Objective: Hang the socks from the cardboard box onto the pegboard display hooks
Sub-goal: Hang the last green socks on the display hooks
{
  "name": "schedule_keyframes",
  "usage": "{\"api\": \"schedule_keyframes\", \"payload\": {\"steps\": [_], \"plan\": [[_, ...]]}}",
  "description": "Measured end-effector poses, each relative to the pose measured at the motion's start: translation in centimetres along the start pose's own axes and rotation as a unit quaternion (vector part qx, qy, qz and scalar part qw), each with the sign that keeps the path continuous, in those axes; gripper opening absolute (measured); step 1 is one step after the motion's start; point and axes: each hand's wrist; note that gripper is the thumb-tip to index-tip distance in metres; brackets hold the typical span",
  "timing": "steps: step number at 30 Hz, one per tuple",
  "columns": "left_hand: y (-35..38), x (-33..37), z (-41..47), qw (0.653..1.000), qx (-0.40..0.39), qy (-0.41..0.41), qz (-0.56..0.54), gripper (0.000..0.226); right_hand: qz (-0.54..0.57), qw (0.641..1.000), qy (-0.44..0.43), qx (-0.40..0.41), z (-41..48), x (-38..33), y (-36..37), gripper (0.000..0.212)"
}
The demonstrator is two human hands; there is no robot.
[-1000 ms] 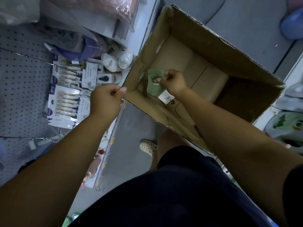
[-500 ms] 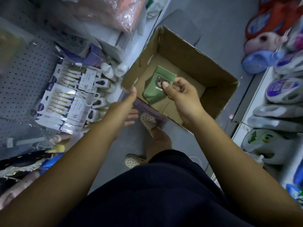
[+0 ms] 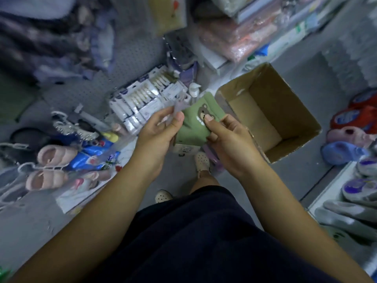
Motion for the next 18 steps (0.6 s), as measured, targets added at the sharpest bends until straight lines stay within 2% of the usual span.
{"api": "schedule_keyframes", "payload": {"steps": [3, 6, 15, 18], "plan": [[-3.3, 0.7, -3.0, 0.996, 0.063, 0.068, -0.004, 0.029, -0.051, 0.998, 0.006, -0.032, -2.3, 2.3, 2.5, 0.039], [-6.1, 1.0, -5.4, 0.985, 0.108, 0.134, 0.009, 0.027, -0.084, 0.994, 0.020, -0.066, -4.2, 3.9, 4.5, 0.031], [-10.0, 3.1, -10.8, 0.948, 0.184, 0.259, 0.032, 0.033, -0.143, 0.979, 0.030, -0.143, -6.3, 4.7, 9.2, 0.068], [-10.7, 4.1, -11.4, 0.943, 0.189, 0.274, -0.007, 0.030, -0.189, 0.965, -0.012, -0.180, -6.6, 4.7, 10.7, 0.049]]}}
Point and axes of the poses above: each hand's wrist, its own z-axis towards the middle knuckle, its own y-axis out of the palm, x = y × z, and after that the axes turned 3 degrees about y, right-handed
